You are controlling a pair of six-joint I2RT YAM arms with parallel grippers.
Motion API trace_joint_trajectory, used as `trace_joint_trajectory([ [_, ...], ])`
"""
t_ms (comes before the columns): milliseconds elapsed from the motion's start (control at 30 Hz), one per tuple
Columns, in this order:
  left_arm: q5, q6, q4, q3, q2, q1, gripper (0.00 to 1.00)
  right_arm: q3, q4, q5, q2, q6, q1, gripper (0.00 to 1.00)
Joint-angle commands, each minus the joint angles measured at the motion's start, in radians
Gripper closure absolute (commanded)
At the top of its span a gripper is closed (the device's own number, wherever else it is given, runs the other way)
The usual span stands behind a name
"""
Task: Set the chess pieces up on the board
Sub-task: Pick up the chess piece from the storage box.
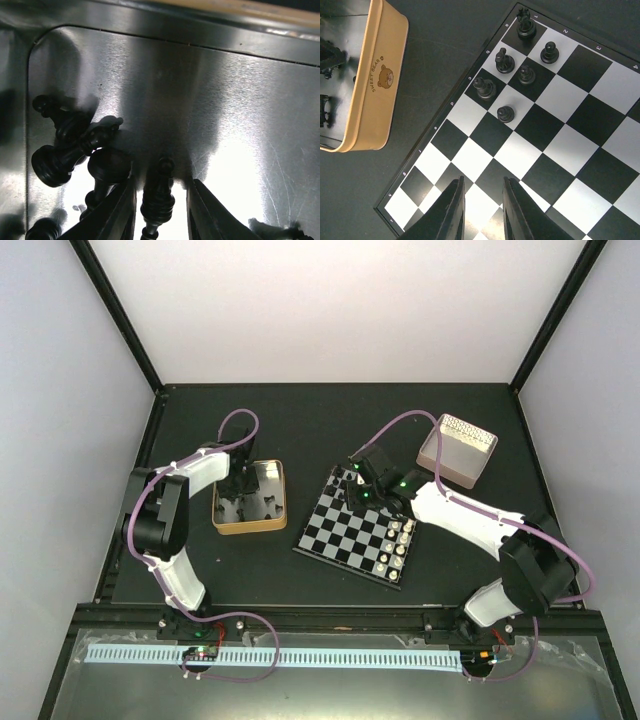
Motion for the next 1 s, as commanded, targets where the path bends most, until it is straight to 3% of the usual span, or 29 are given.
trace_joint_trajectory([
  [0,0.037,0.013,0.017,-0.005,0.003,0.005,0.71,0.012,0.007,0.001,-0.02,0.017,-0.003,0.77],
  [133,0.045,0.014,0.01,-0.02,0.024,0.005,0.76,0.012,0.009,-0.002,-0.025,0.021,-0.002,0.77],
  [233,0.053,0.019,0.018,-0.031,0.022,0.005,0.85,0.011,0.013,-0.005,-0.029,0.027,-0.003,0.77],
  [433,0.105,0.05,0.029,-0.044,-0.085,0.001,0.94,-0.002,0.052,-0.024,-0.066,0.05,-0.003,0.77],
  [700,0.472,0.164,0.038,-0.068,-0.329,-0.036,0.96,-0.011,0.192,-0.283,-0.132,0.059,-0.05,0.71],
  [833,0.742,0.221,0.149,-0.09,-0.438,-0.068,0.96,0.009,0.243,-0.502,-0.133,0.125,-0.087,0.7],
  [967,0.892,0.236,0.35,-0.15,-0.545,-0.131,0.95,0.051,0.255,-0.627,-0.132,0.194,-0.105,0.62],
])
